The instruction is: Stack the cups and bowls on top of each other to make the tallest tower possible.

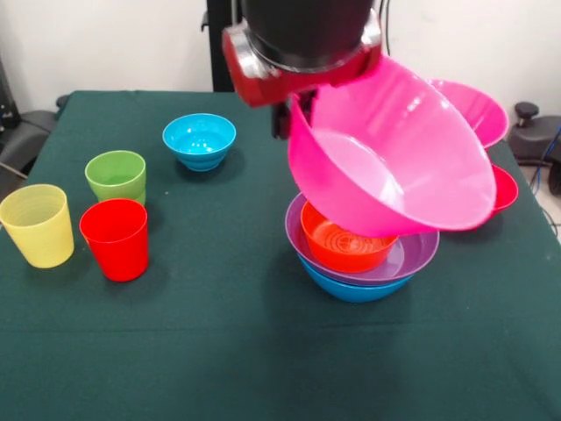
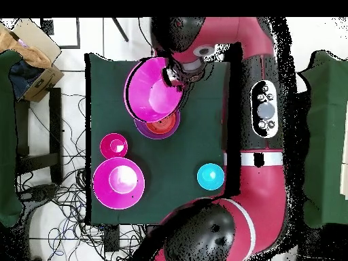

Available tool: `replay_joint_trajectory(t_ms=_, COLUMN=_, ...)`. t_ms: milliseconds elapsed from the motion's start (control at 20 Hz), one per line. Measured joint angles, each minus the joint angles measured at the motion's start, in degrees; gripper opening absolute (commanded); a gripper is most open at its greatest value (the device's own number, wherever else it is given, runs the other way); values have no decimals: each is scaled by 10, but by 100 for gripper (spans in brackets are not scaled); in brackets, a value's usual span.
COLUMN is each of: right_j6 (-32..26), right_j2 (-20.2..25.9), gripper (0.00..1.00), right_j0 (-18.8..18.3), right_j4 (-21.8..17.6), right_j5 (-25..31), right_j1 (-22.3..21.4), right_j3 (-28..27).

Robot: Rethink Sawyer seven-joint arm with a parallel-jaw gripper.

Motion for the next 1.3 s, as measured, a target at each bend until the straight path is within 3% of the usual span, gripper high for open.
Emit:
replay_joint_trajectory(t_ms=300, right_j6=0, right_j2=-2, gripper=0, right_j0=-22, right_j4=0, right_j5=7, right_j1=-29, right_j3=20)
replay_joint_trajectory(t_ms=650, right_j6=0, right_j2=-2, gripper=0, right_j0=-26, right_j4=0, right_j5=7, right_j1=-35, right_j3=26)
replay_joint_trajectory(t_ms=1300, right_j6=0, right_j2=-2, gripper=0, right_j0=-46, right_j4=72, right_j5=-33, right_j1=-17, right_j3=91)
